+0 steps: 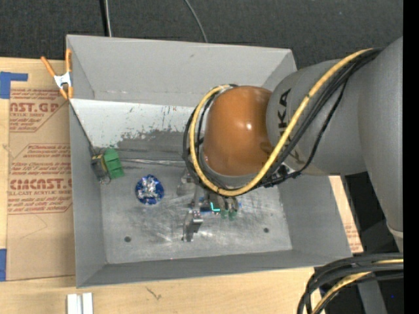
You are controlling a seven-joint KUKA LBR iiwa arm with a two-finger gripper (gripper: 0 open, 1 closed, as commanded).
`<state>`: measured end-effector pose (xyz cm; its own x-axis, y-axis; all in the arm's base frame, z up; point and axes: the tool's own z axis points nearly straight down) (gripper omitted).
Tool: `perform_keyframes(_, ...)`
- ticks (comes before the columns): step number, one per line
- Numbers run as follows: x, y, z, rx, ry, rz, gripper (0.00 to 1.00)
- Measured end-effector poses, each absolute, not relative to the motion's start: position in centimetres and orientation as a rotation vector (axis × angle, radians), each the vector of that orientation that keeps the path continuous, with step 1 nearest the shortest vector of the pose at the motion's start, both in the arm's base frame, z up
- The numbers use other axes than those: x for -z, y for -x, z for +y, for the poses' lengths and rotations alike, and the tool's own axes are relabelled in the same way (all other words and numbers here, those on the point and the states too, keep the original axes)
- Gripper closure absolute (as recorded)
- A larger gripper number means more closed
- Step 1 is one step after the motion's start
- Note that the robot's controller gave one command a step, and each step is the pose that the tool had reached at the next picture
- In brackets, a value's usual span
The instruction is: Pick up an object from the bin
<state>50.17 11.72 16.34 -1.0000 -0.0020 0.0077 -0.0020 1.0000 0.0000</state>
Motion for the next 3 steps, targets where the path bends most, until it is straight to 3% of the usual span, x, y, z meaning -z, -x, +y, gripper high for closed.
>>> perform_keyframes(1, -7.7, -52.8, 1.0, 0.001, -0.199, -3.141, 0.0)
perform_keyframes(2, -7.9, -52.8, 1.3, 0.002, -0.204, -3.137, 1.0)
perform_keyframes(3, -21.0, -52.1, 1.0, -0.001, -0.288, -3.138, 1.0)
